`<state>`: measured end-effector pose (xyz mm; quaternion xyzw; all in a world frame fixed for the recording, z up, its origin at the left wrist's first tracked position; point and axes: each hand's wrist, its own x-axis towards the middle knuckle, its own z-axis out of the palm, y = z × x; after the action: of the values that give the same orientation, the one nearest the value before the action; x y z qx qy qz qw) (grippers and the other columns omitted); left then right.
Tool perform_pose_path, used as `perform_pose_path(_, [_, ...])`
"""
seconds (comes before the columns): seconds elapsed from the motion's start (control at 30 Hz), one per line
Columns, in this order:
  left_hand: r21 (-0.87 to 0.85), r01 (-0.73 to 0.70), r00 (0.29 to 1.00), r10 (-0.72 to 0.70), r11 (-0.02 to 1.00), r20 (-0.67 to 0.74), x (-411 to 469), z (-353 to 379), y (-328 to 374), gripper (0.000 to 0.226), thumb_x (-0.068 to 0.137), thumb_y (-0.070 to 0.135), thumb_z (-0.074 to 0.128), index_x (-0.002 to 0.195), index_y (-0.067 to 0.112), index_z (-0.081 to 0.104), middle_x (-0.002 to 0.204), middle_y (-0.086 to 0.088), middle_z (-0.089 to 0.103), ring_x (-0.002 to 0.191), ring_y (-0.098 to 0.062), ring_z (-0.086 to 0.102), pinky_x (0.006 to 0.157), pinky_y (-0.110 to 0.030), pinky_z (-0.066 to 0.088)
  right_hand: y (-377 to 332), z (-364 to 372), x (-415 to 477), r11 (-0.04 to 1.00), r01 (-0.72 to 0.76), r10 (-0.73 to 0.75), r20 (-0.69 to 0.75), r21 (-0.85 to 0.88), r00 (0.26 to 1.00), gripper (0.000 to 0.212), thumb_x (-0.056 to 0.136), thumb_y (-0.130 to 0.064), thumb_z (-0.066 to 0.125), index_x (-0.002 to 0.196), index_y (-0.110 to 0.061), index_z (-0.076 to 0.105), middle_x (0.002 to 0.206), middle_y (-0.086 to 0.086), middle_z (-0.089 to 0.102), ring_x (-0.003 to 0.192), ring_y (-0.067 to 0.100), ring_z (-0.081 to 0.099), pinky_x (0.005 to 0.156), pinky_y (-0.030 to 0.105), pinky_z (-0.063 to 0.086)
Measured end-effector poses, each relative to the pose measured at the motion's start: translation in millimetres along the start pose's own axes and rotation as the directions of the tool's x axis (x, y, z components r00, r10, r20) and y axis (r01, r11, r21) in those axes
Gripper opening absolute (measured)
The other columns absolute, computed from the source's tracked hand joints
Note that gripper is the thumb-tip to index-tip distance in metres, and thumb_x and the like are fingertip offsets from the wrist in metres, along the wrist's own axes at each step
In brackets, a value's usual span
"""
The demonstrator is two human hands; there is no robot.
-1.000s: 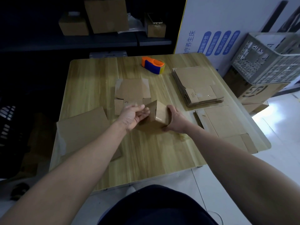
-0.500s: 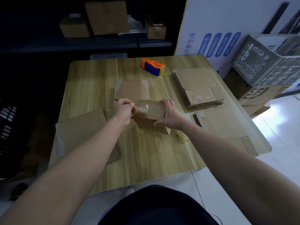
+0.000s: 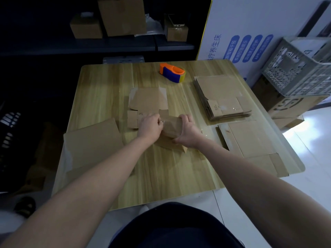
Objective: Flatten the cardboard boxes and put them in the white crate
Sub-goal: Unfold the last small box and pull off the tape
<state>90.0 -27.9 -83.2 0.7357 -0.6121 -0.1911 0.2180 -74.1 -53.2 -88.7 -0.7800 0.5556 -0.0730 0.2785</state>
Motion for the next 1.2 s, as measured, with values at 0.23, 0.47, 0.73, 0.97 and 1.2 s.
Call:
perform_pose_path(0.23, [-0.247,-0.033,0.982,0.077,0.968,0.172,-4,4,9,0.012,0.094,0.012,0.052,0.086,0.016,0.059,0.082,0.0,0.063,0.077,-0.015,0.059,0.071,-0.029,0.048,-21,-3,9,0.855,0.034,0.004,0.073,-0.518,0.997,0.099,0.063,-0.053,0.078,0.14,-0.012,0.03,0.137,0.009,0.038,0.127,0.03,0.036,0.107,0.05,0.028])
perform_pose_path(0.47, [-0.548,0.279,0.9,-0.414,0.789,-0.137,20,-17,-24,0.013,0.094,0.007,0.05,0.09,0.009,0.062,0.099,-0.007,0.064,0.087,-0.016,0.055,0.08,-0.025,0.042,-2,-46,8,0.945,0.054,-0.063,-0.017,-0.322,0.998,0.1,0.061,-0.045,0.081,0.14,-0.015,0.03,0.133,0.005,0.039,0.124,0.026,0.038,0.108,0.048,0.026])
perform_pose_path(0.73, [-0.559,0.344,0.8,-0.547,0.755,-0.246,34,-13,-21,0.022,0.088,-0.002,0.048,0.087,0.009,0.067,0.099,-0.013,0.068,0.094,-0.026,0.061,0.073,-0.021,0.039,57,-94,-19,0.974,-0.116,0.059,-0.274,-0.196,0.96,0.098,0.059,-0.036,0.082,0.138,-0.012,0.028,0.13,0.008,0.037,0.124,0.028,0.035,0.114,0.048,0.018])
perform_pose_path(0.97, [-0.381,0.09,0.977,-0.156,0.92,-0.148,27,45,45,0.014,0.088,0.009,0.058,0.092,0.01,0.071,0.092,-0.006,0.068,0.081,-0.015,0.057,0.071,-0.022,0.04,92,-127,-32,0.975,-0.221,0.2,-0.523,0.021,0.829,0.102,0.057,-0.041,0.083,0.138,-0.017,0.026,0.136,0.007,0.033,0.127,0.028,0.033,0.112,0.049,0.026])
perform_pose_path(1.2, [-0.266,-0.062,0.995,0.08,0.962,0.056,2,115,98,0.019,0.092,0.006,0.052,0.094,0.005,0.07,0.095,-0.008,0.057,0.084,-0.018,0.053,0.071,-0.02,0.035,121,-134,-49,0.971,-0.226,0.231,-0.55,0.078,0.803,0.112,0.052,-0.049,0.083,0.141,-0.016,0.023,0.137,0.006,0.033,0.129,0.027,0.032,0.112,0.047,0.027])
